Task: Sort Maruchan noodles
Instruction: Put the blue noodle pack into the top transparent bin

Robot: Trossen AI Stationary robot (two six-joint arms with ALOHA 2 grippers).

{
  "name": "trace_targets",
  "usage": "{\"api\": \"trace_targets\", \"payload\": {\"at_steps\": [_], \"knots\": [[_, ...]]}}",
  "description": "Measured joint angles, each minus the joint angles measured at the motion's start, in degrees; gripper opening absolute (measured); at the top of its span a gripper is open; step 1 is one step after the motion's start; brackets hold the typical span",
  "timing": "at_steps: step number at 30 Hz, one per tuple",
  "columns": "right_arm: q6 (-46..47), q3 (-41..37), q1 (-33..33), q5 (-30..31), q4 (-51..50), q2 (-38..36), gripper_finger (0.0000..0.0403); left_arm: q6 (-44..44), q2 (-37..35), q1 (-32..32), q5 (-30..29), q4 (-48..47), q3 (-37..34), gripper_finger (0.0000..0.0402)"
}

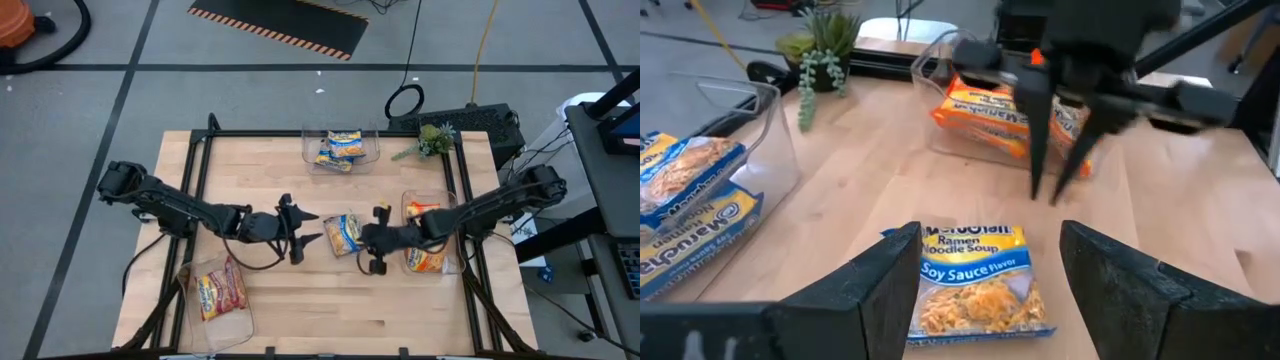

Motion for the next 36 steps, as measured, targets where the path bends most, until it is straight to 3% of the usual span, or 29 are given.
{"api": "trace_targets", "payload": {"at_steps": [8,14,25,36], "knots": [[11.6,-5.7,2.9,1.9,-0.1,0.0,0.0142,-2.6,0.0,1.7,0.0,0.1,0.0,0.0244],[11.1,-8.9,3.4,2.1,3.1,0.0,0.0189,-3.0,0.0,2.9,0.0,0.1,0.0,0.0244],[9.1,-15.0,3.4,1.9,12.4,0.4,0.0199,-2.8,0.0,4.3,-0.1,0.2,0.0,0.0244],[8.3,-14.8,2.1,2.1,18.5,9.7,0.0199,-3.3,0.0,3.9,-0.1,-0.3,0.0,0.0244]]}}
